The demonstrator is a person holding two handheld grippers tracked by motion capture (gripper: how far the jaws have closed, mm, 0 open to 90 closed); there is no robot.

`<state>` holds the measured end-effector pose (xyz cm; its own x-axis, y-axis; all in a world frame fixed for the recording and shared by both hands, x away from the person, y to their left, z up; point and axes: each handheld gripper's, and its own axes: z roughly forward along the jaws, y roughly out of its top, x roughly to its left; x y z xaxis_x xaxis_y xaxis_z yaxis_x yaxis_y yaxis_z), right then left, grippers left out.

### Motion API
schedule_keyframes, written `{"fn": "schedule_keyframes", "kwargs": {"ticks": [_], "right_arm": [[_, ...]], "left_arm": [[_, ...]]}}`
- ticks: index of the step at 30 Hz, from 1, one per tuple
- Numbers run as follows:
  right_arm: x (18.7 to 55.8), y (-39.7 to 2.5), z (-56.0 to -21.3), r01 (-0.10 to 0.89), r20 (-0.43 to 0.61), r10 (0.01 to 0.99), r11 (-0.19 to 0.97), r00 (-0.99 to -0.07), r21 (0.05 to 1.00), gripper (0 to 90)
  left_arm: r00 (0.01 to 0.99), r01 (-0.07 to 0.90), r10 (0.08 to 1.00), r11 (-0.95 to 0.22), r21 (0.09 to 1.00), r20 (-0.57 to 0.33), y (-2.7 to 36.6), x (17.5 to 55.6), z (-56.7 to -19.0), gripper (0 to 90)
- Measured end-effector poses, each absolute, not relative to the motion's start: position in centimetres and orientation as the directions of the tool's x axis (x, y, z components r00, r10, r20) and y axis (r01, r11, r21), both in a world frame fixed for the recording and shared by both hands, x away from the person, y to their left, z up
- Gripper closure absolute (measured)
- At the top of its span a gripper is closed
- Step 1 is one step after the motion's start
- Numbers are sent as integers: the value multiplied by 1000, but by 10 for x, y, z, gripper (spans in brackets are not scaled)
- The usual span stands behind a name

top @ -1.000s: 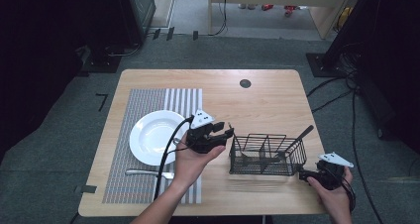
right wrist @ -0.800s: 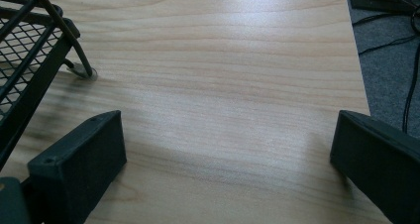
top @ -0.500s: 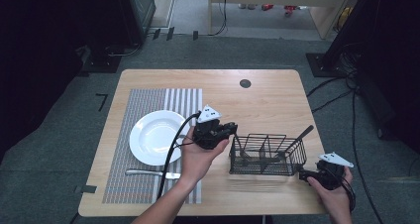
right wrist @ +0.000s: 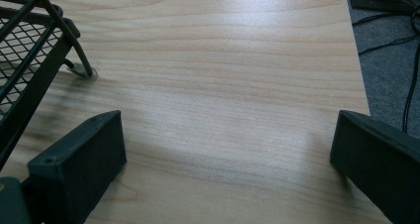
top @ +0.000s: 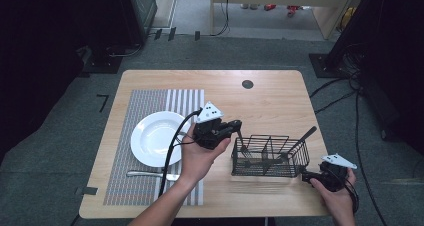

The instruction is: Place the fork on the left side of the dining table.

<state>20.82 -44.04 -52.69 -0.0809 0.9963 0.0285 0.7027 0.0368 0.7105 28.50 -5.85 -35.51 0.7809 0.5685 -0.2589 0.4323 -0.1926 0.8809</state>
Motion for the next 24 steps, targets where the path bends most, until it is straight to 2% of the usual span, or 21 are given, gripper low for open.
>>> {"fn": "schedule_keyframes", "kwargs": {"ticks": [18,24], "right_arm": [[208,-441,-527,703,26,996,40,-84,710,6],[208,-440,-527,703,29,996,37,-81,710,6]], "left_arm": [[831,364,491,-127,923,-261,-32,277,-305,886],[836,365,467,-82,927,-288,-20,282,-293,886]]}}
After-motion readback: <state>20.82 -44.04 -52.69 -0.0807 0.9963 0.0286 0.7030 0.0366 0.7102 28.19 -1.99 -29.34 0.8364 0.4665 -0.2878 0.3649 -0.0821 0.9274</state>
